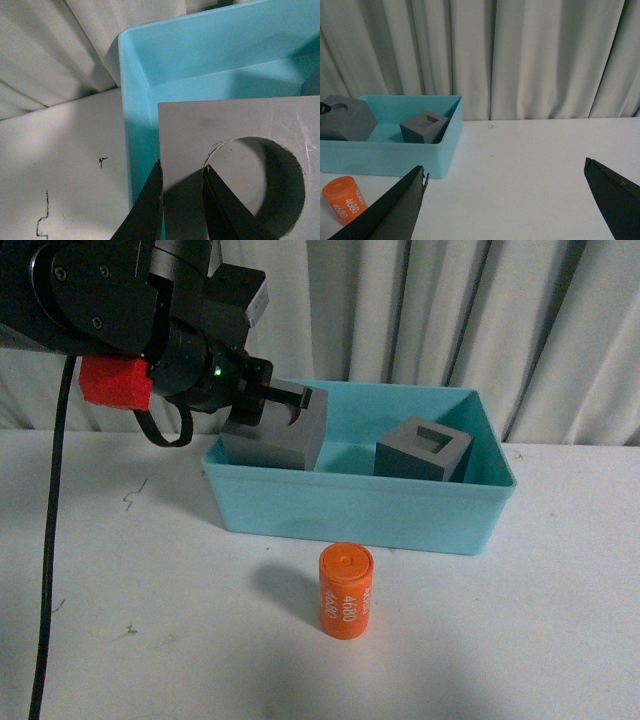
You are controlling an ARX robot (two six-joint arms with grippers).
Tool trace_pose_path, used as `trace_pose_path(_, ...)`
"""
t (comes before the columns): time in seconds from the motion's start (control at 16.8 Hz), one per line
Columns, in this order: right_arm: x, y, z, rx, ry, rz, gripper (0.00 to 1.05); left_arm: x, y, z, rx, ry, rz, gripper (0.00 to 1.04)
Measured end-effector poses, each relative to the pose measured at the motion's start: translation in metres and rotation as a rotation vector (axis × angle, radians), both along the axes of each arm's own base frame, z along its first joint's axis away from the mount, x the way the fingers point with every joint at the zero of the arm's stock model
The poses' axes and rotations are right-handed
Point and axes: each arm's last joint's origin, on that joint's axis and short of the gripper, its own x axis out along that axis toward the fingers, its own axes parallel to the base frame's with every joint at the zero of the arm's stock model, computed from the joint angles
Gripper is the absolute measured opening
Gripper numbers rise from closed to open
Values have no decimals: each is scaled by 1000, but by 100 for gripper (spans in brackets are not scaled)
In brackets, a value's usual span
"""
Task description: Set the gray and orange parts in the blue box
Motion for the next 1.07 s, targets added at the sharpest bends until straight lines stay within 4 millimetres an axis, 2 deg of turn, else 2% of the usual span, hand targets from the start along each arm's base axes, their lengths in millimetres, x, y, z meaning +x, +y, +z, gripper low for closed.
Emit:
trace_pose_path(0.24, 0, 0, 0, 0, 0, 0, 98, 1, 2, -1, -3, -2, 0, 17)
trace_pose_path(0.3, 0, 0, 0, 0, 0, 0, 98, 1, 2, -1, -6, 0, -3, 23)
trace_pose_path(0.42, 0, 0, 0, 0, 0, 0, 98, 0, 6, -3, -24, 8, 0, 49)
trace_pose_path(0.48, 0, 0, 0, 0, 0, 0, 98, -15, 21, -4, -65, 57, 16, 76)
trace_pose_path(0.54, 0, 0, 0, 0, 0, 0, 98, -26, 32, 6, -105, 72, 25, 87)
trace_pose_path(0.6, 0, 0, 0, 0, 0, 0, 98, -44, 49, 26, -181, 60, 29, 99)
trace_pose_path(0.66, 0, 0, 0, 0, 0, 0, 98, -70, 72, 50, -258, 38, 33, 98)
trace_pose_path(0.72, 0, 0, 0, 0, 0, 0, 98, -98, 94, 65, -313, 22, 27, 98)
trace_pose_path(0.78, 0, 0, 0, 0, 0, 0, 98, -136, 122, 71, -374, 52, 34, 98)
trace_pose_path(0.84, 0, 0, 0, 0, 0, 0, 98, -177, 150, 62, -436, 123, 75, 98)
trace_pose_path(0.96, 0, 0, 0, 0, 0, 0, 98, -245, 195, 38, -530, 205, 176, 98)
trace_pose_path(1.01, 0, 0, 0, 0, 0, 0, 98, -261, 218, 32, -547, 202, 233, 98)
trace_pose_path(1.07, 0, 0, 0, 0, 0, 0, 98, -268, 241, 29, -537, 185, 305, 98)
